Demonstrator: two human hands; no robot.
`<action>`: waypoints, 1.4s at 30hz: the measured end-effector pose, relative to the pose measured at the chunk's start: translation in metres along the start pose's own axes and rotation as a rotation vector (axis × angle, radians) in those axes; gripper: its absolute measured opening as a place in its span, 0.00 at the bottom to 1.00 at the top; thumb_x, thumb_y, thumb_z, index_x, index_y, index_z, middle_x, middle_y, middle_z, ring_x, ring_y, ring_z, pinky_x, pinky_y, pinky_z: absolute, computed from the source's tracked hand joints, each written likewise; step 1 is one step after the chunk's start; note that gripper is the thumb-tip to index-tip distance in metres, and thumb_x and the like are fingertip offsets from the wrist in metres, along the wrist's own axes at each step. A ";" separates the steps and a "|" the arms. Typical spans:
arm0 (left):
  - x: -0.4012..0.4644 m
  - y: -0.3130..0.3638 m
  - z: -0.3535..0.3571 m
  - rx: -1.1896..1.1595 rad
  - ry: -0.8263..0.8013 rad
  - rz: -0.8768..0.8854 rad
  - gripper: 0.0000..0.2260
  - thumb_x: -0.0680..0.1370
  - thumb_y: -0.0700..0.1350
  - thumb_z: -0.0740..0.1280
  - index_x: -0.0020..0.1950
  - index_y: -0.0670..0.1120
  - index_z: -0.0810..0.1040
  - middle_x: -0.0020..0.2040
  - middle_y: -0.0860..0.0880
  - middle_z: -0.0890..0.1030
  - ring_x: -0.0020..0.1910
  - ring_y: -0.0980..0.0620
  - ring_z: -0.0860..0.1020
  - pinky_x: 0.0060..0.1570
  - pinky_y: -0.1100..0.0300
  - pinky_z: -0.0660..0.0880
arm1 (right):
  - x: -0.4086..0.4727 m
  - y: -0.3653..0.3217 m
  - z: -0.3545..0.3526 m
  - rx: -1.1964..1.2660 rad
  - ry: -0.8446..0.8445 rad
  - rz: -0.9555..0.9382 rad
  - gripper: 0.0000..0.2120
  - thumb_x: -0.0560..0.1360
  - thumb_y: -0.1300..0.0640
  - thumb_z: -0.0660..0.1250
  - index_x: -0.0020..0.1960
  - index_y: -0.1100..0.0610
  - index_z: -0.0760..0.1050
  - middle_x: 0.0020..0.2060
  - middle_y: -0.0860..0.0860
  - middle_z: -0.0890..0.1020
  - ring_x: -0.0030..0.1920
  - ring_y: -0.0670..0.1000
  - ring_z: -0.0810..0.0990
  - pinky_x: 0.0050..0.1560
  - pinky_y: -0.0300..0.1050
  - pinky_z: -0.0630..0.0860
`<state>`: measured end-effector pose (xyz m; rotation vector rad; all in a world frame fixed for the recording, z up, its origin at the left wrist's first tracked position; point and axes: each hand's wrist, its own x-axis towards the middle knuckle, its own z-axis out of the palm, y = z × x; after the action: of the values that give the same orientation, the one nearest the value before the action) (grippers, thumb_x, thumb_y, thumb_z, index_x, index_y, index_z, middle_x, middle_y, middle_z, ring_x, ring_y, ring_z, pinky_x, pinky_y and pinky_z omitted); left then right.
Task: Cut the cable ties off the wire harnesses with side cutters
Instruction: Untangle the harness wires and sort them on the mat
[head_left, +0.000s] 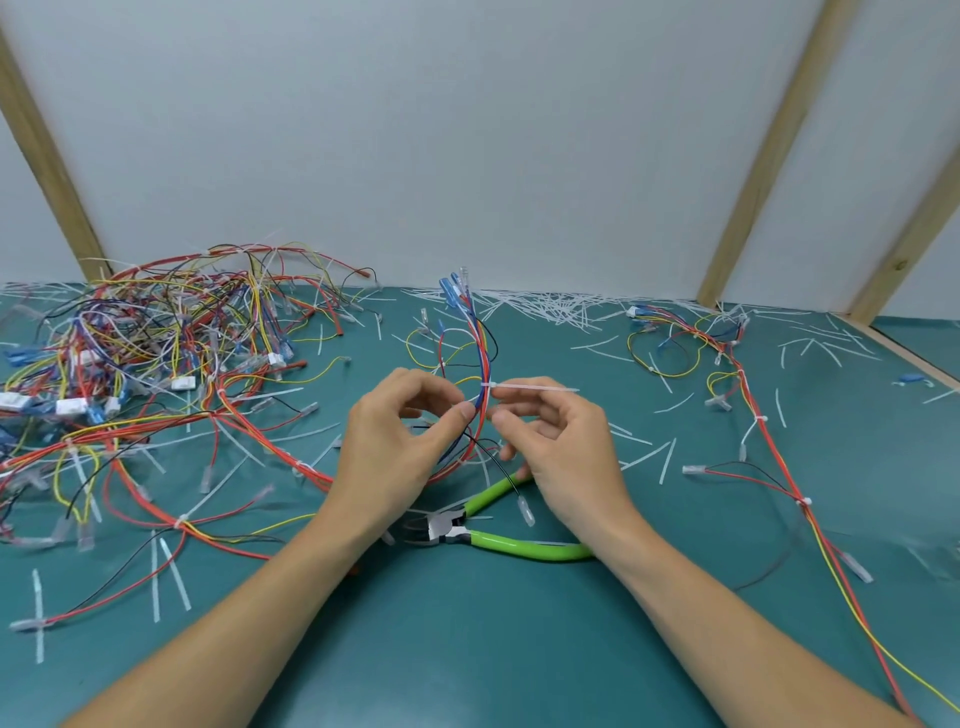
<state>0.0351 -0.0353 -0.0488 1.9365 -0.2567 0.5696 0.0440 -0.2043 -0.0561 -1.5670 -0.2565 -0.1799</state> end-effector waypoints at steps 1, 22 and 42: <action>0.000 0.000 0.000 0.008 -0.006 -0.003 0.02 0.76 0.42 0.74 0.44 0.47 0.83 0.42 0.52 0.83 0.44 0.55 0.81 0.51 0.63 0.75 | 0.000 0.000 -0.001 -0.013 -0.015 0.006 0.12 0.78 0.68 0.69 0.53 0.52 0.83 0.47 0.49 0.86 0.33 0.46 0.81 0.30 0.39 0.76; 0.000 0.006 -0.005 -0.349 -0.177 -0.198 0.15 0.81 0.31 0.51 0.60 0.42 0.72 0.44 0.43 0.85 0.49 0.50 0.83 0.56 0.64 0.75 | 0.004 0.001 -0.014 0.101 -0.036 0.215 0.11 0.76 0.60 0.75 0.58 0.58 0.81 0.45 0.51 0.88 0.31 0.47 0.79 0.26 0.40 0.74; -0.008 0.008 0.001 0.195 -0.158 0.207 0.03 0.75 0.45 0.69 0.45 0.54 0.81 0.38 0.59 0.81 0.42 0.56 0.80 0.48 0.57 0.75 | 0.008 0.004 -0.018 0.088 0.100 0.192 0.06 0.75 0.60 0.76 0.50 0.55 0.83 0.37 0.48 0.87 0.26 0.44 0.74 0.23 0.37 0.69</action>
<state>0.0249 -0.0404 -0.0468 2.1622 -0.5232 0.5946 0.0540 -0.2217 -0.0578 -1.4809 -0.0351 -0.0951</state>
